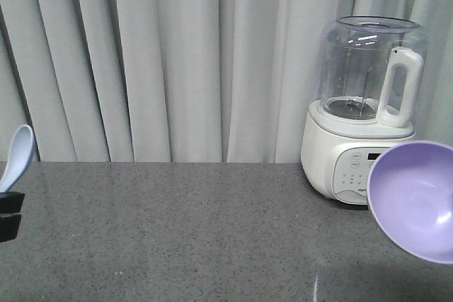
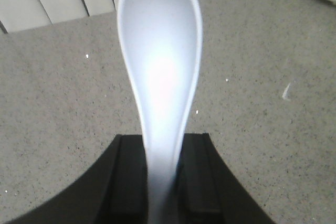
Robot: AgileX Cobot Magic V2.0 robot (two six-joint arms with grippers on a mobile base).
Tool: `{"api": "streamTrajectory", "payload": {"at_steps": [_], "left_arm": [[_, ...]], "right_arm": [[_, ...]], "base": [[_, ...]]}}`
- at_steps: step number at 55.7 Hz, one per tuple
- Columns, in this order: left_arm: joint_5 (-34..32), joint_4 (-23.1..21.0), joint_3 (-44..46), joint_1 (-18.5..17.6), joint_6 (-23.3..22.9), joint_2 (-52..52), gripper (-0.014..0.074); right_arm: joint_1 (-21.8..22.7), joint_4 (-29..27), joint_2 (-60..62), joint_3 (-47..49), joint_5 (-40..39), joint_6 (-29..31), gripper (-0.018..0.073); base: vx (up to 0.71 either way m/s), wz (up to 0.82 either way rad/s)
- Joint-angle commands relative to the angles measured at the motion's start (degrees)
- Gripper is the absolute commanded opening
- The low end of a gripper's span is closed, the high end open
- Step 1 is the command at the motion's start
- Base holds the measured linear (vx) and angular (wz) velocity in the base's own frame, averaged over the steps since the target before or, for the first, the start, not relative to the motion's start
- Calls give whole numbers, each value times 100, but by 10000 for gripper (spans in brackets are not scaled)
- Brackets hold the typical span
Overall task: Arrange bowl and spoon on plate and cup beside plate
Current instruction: 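Grasp the lavender bowl rim with the right gripper and lift it, then drive the base holding spoon and bowl to the counter with the plate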
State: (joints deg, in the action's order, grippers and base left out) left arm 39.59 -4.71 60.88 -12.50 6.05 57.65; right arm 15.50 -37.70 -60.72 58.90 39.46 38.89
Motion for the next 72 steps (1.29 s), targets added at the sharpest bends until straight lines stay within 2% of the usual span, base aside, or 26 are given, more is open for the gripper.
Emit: {"api": "streamTrajectory", "payload": {"at_steps": [1, 15, 27, 31, 39, 72], "left_arm": [[-591, -40, -3, -39, -15, -425, -4], [-735, -86, -950, -39, -68, -1839, -4], [-748, -69, -1135, -39, -68, -3097, -3], [-712, -60, -1135, -39, -68, -3395, -1], [-669, -21, -1135, -39, -68, -3634, 0], [-686, -55, -1135, -39, -70, -3645, 0]], "right_arm": [[22, -773, 501, 173, -180, 603, -9], [22, -1291, 1344, 94, 24, 1031, -9], [22, -3052, 2330, -1391, -252, 2452, -9], [15, -3445, 2573, -1712, -212, 2666, -9], [15, -3614, 2695, -1928, -45, 2666, -9], [26, -3634, 2695, -1927, -17, 2660, -9]], "base": [[0, 0], [0, 0], [0, 0], [0, 0], [0, 0], [0, 0]]}}
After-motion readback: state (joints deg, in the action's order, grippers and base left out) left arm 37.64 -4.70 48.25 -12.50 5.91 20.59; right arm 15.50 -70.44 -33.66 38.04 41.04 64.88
